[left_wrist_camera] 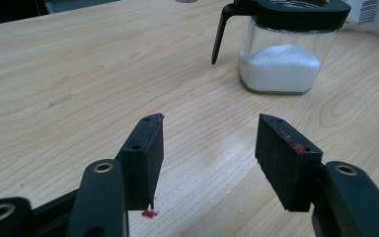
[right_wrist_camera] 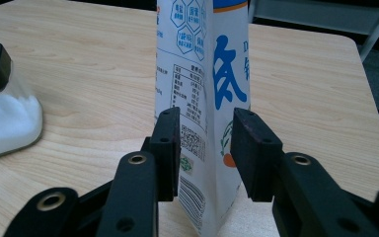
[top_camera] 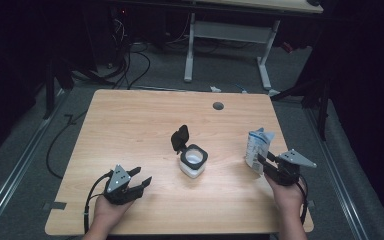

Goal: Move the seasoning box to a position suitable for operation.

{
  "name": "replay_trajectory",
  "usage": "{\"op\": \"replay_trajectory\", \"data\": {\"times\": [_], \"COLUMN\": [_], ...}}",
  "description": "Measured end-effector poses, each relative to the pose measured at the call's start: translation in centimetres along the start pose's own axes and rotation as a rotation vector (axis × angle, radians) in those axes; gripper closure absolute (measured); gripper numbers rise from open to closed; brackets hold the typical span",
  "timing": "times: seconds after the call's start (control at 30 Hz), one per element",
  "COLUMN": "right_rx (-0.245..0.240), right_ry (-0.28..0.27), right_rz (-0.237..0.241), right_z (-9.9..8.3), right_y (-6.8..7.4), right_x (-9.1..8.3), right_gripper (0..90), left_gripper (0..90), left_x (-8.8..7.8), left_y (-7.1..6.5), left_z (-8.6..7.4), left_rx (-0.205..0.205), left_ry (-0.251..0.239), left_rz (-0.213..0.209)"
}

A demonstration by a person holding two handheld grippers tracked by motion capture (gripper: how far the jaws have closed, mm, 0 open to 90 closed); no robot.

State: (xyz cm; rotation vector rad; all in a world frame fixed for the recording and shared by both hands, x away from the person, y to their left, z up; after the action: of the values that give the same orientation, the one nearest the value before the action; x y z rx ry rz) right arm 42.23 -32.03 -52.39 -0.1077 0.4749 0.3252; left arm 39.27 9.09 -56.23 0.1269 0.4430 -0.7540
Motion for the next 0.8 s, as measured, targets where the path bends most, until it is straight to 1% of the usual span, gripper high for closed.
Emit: {"op": "replay_trajectory", "data": {"times": [0.03, 0.2, 0.53, 0.8], "right_rx": [-0.007, -0.006, -0.004, -0.006], "right_ry": [0.0, 0.01, 0.029, 0.017], "right_rz": [-0.005, -0.015, -0.023, -0.039], "right_z": [0.0, -0.1, -0.6, -0.8], "right_y": [0.0, -0.1, 0.0, 0.4], "right_x": [0.0, -0.2, -0.3, -1.5], "right_gripper": [63.3, 59.5, 54.5, 53.9], "left_gripper": [45.1, 45.8, 47.7, 46.4], "left_x": [0.0, 0.1, 0.5, 1.0], "left_y": [0.0, -0.1, -0.1, -0.1], "left_z": [0.0, 0.0, -0.2, -0.3], "left_rx": [0.0, -0.001, 0.004, 0.017], "left_ry": [0.0, -0.001, 0.021, 0.037], "left_rz": [-0.001, -0.002, -0.005, -0.001]}}
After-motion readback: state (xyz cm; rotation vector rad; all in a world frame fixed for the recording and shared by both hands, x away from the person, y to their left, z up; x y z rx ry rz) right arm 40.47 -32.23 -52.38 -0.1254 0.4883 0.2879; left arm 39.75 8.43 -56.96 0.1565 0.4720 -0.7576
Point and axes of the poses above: each handheld gripper's, and its own axes: x roughly forward along the jaws, z roughly out of its top, y roughly to its left, the point moved 10 cm from there along x, roughly forward along the jaws, and after that the axes turned 2 degrees about -x, right-handed, at the moved point
